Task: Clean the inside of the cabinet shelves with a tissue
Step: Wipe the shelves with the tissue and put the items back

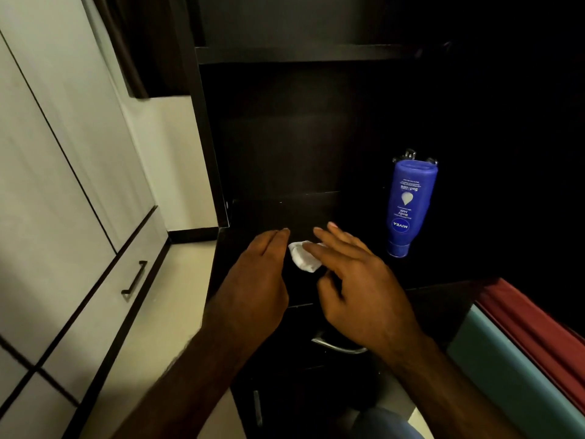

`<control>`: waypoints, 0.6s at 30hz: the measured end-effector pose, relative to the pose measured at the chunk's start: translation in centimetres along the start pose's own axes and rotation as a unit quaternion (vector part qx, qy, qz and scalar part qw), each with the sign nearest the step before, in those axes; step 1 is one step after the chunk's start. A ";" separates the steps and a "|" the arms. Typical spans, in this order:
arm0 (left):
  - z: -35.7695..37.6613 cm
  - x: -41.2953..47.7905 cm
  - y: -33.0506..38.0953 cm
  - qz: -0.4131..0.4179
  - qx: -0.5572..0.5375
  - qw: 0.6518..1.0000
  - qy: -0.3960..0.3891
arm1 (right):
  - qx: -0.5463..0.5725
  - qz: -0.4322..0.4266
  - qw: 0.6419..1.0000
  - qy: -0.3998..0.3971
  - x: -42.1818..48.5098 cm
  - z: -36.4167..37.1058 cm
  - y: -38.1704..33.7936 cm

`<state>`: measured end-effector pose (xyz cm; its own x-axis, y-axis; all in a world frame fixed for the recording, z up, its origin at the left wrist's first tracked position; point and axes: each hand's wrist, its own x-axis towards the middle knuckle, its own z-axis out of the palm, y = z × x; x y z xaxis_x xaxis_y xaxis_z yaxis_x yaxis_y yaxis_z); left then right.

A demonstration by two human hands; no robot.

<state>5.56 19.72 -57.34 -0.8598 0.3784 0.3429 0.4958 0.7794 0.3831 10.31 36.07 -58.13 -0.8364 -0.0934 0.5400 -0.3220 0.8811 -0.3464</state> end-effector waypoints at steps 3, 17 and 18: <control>0.0 0.1 0.2 -0.003 -0.001 1.000 -0.001 | 0.016 -0.010 1.000 0.017 -0.2 0.0 0.3; -1.2 0.8 1.6 0.085 -0.010 0.987 0.139 | 0.132 -0.086 0.929 0.336 -2.5 -3.2 -0.2; -1.3 1.1 1.9 0.109 -0.015 0.981 0.162 | 0.124 -0.078 0.921 0.361 -2.5 -4.1 -0.1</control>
<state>5.67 20.96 -55.12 -0.6512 0.3523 0.6722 0.6710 0.6810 0.2932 14.26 38.07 -56.33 -0.2869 0.2030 0.9362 -0.5795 0.7414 -0.3383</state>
